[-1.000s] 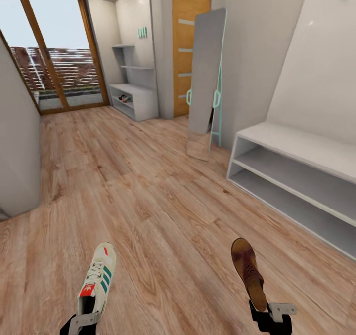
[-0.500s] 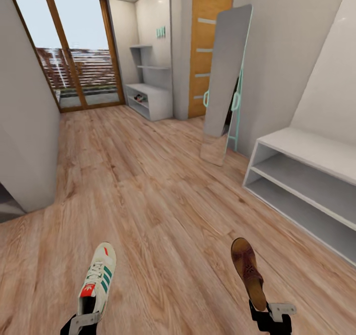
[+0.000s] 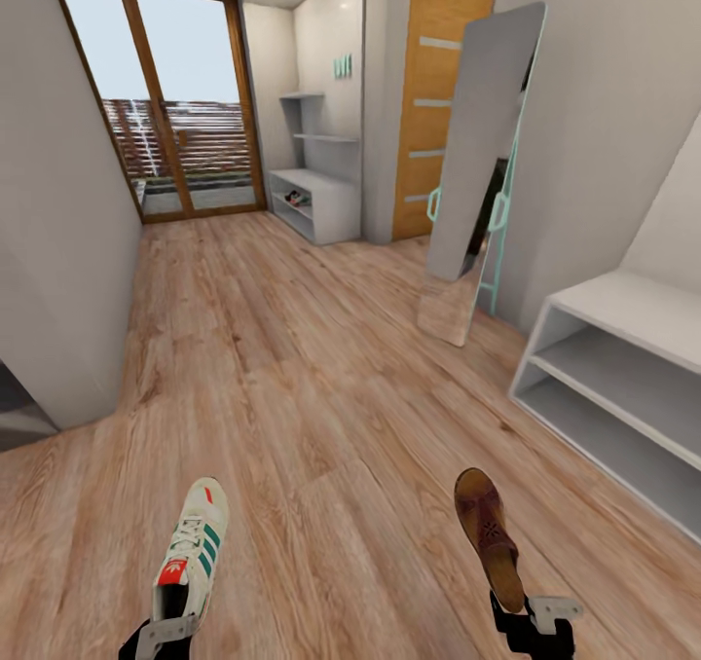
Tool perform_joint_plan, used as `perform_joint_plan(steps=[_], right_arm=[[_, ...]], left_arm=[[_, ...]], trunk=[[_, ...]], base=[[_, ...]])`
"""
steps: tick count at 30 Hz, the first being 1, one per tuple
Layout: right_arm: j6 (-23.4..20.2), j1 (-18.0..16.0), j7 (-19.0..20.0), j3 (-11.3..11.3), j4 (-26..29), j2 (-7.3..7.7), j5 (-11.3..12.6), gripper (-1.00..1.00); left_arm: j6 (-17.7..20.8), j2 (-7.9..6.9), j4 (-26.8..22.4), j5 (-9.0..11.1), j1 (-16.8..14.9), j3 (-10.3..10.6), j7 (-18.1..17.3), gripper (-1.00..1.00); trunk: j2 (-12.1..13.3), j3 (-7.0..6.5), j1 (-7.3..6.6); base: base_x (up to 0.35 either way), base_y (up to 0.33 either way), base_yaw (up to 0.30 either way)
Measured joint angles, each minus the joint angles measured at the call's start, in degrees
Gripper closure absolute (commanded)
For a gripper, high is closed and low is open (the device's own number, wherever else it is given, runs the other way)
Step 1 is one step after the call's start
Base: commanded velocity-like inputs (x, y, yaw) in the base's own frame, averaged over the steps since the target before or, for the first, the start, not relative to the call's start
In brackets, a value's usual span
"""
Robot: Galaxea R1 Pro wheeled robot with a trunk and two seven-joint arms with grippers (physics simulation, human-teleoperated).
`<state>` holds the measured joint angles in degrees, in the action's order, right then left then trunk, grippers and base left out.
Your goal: Pick up the two gym shoes and the two sandals from the corridor floor and place them onto the hallstand (shoe rack) in the corridor, making sure they are on the rack and not on the floor. Arrange them so the two gym shoes are next to each other and the two sandals are next to each other.
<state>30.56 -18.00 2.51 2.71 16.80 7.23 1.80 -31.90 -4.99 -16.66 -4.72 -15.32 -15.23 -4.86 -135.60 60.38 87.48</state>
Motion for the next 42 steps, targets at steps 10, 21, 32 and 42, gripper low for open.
perform_joint_plan(steps=[10, 21, 32, 42], right_arm=[[0.0, 0.0, 0.03, -0.02, -0.03, 0.02, -0.15, 1.0], [0.0, 0.0, 0.16, -0.11, -0.17, 0.06, -0.24, 1.0], [0.0, 0.0, 0.08, -0.12, -0.84, 0.01, -0.23, 1.0], [0.0, 0.0, 0.08, -0.12, -0.88, -0.01, -0.24, 1.0]], left_arm=[[0.0, -0.01, 0.0, -0.01, 0.0, 0.01, 0.0, 1.0], [0.0, -0.01, 0.17, 0.0, 0.0, 0.0, 0.02, 1.0], [0.0, 0.0, 0.7, 0.0, 0.0, 0.01, 0.01, 1.0], [0.0, 0.02, 0.7, 0.0, 0.0, 0.0, -0.01, 1.0]], trunk=[[0.0, -0.6, 0.0], [0.0, -1.27, 0.0], [0.0, -1.97, 0.0], [0.0, -2.62, 0.0]], base=[[0.34, 0.0, 0.211], [0.34, 0.0, 0.211], [0.34, 0.0, 0.207], [0.34, 0.0, 0.205]])
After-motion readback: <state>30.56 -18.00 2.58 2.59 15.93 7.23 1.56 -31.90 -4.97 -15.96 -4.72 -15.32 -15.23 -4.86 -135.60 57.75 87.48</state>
